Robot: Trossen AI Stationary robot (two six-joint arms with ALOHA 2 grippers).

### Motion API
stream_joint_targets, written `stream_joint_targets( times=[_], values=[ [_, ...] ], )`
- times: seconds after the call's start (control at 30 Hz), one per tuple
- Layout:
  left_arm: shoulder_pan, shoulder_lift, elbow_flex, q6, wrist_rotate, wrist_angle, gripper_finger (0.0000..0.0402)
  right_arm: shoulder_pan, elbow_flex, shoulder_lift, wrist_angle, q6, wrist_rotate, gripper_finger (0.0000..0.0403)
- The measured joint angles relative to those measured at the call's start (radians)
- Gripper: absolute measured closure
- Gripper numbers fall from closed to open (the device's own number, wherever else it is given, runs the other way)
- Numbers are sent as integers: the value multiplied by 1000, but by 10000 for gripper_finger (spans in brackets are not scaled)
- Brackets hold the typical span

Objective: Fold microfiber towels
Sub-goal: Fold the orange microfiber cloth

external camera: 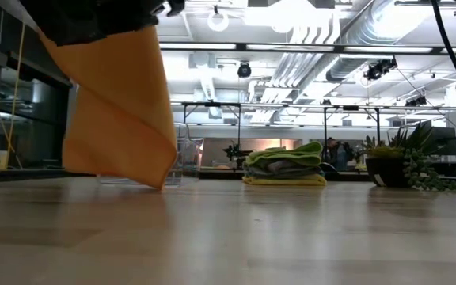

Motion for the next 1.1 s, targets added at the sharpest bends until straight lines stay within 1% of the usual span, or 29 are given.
stream_joint_targets(
  times=[0.07, 0.2, 0.33, 0.47, 0.67, 0.87, 1.1],
  values=[
    [0, 0, 0, 0, 0, 2, 402, 1, 0, 0, 13, 43, 21, 172],
    [0, 0, 0, -8, 0, 10, 402, 1, 0, 0, 11, 149, -29, 171],
    [0, 0, 0, -8, 0, 29, 402, 2, 0, 0, 34, 197, -34, 171],
    [0, 0, 0, -8, 0, 29, 402, 3, -1, 0, 51, 255, -76, 171],
    [0, 0, 0, -12, 0, 29, 402, 0, -1, 7, 109, 278, -109, 171],
    [0, 0, 0, -26, 0, 29, 402, -8, -1, 7, 132, 296, -115, 172],
    [0, 0, 0, -33, 0, 29, 402, -25, -2, 7, 131, 378, -127, 204]
  ],
)
